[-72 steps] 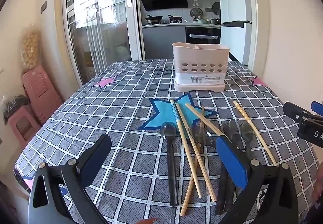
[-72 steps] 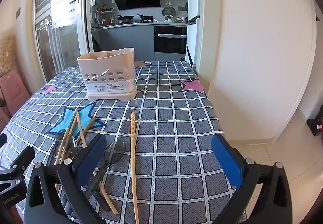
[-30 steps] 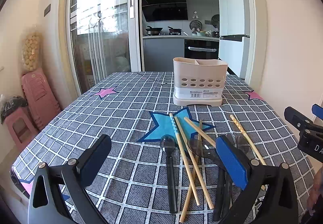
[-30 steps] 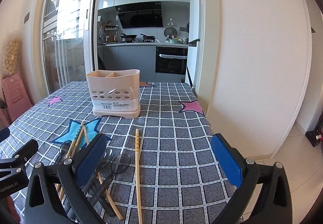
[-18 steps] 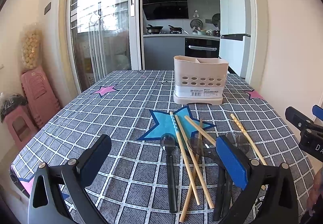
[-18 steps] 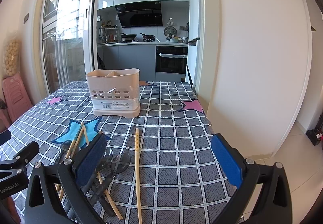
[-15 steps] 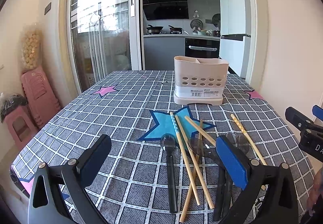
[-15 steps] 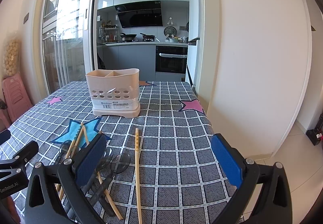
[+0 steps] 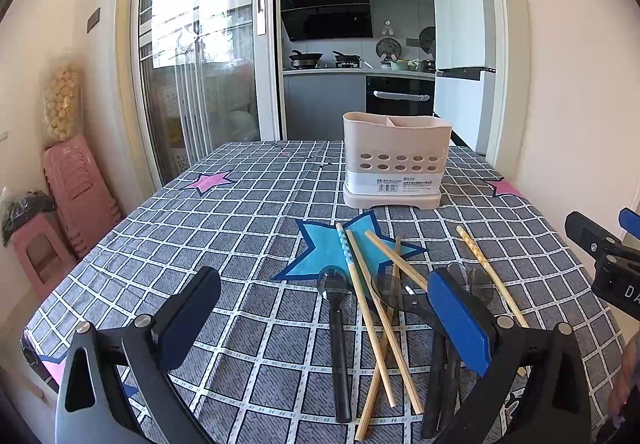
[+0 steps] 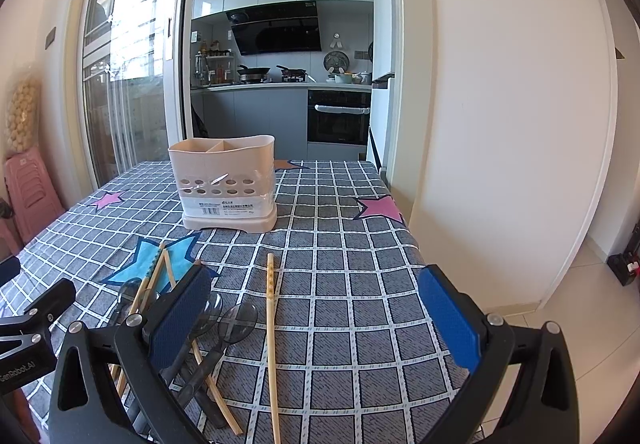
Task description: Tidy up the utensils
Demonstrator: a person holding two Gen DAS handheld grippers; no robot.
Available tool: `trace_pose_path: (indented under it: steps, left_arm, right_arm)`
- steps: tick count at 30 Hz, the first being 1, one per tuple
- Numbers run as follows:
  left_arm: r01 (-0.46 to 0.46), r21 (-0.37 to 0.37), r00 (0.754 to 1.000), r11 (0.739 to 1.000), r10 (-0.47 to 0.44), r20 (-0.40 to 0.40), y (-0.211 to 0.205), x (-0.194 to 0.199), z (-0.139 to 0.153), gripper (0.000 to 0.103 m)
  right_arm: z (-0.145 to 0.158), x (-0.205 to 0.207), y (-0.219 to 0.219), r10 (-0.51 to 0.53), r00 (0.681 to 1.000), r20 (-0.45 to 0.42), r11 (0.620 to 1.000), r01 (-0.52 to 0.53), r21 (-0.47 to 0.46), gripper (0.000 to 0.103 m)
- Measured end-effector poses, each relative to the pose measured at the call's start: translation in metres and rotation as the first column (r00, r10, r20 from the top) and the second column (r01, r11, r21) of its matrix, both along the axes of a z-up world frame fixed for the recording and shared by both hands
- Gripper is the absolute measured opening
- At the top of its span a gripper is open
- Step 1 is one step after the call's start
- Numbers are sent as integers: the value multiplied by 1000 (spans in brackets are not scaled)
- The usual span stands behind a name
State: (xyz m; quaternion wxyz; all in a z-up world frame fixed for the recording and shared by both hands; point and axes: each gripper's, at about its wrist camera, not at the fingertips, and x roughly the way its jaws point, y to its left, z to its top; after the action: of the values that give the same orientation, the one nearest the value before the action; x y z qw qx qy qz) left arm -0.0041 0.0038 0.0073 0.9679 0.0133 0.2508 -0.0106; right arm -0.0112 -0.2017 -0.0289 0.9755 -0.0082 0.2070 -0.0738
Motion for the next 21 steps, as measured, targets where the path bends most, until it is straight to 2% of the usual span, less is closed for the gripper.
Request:
trace_pose_path:
  steps: [21]
  left_arm:
    - [-2,2,1000,1000,2,-6,0,0,-1,103]
  right_arm:
    - [0,1,-2,-2,1000,-6,1000,2,5,103]
